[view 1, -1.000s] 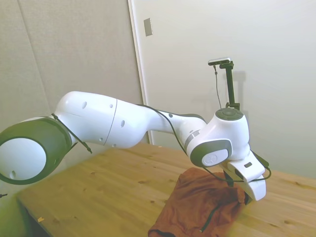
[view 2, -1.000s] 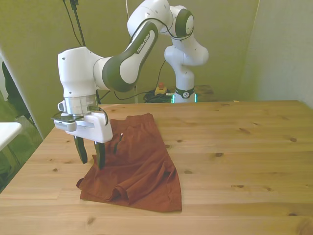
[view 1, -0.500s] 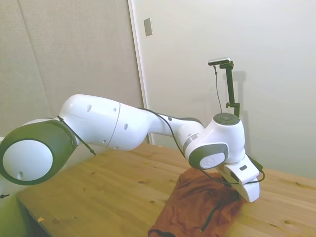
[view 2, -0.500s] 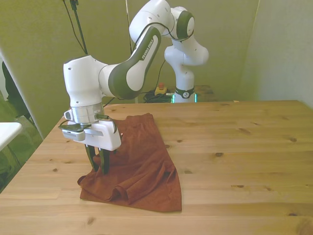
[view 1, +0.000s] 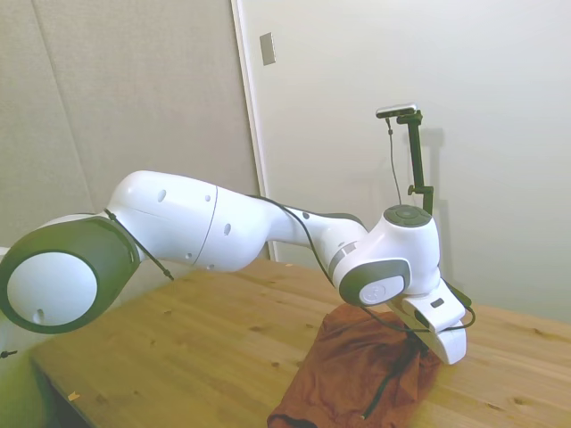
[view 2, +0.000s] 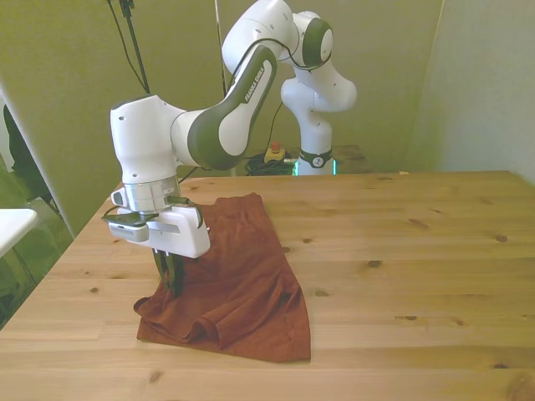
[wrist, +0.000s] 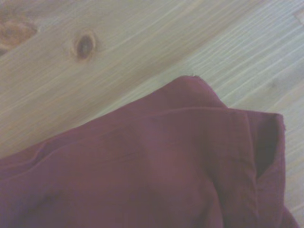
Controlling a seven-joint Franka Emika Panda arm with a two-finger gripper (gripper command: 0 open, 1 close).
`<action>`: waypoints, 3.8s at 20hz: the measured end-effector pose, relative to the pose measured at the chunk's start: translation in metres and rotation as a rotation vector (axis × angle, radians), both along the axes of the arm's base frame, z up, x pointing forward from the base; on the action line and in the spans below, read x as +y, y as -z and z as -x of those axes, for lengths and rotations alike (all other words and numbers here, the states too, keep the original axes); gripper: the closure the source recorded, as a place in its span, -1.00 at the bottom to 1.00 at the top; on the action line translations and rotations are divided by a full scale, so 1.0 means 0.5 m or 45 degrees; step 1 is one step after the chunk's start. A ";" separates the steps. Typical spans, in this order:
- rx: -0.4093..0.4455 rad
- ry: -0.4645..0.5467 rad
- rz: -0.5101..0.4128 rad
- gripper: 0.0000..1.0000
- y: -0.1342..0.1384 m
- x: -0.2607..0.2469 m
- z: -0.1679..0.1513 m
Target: Unfold the shorts
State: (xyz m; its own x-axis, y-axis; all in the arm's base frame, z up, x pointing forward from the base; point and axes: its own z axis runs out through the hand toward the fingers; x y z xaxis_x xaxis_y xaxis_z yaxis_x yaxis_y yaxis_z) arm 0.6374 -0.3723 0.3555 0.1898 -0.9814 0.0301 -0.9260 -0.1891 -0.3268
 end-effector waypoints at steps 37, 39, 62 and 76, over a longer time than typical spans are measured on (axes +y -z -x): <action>-0.065 -0.604 0.390 1.00 -0.100 0.868 -0.036; -0.055 -0.614 0.393 -1.00 -0.088 0.873 -0.037; 0.131 -0.757 0.416 -1.00 -0.270 0.623 0.037; 0.080 -1.211 0.256 -1.00 -0.147 0.313 0.075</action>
State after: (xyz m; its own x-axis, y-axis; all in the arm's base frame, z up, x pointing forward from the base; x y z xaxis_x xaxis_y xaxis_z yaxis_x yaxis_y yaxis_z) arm 0.6000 -0.2156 0.4288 0.9074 -0.3952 0.1431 -0.3725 -0.9138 -0.1620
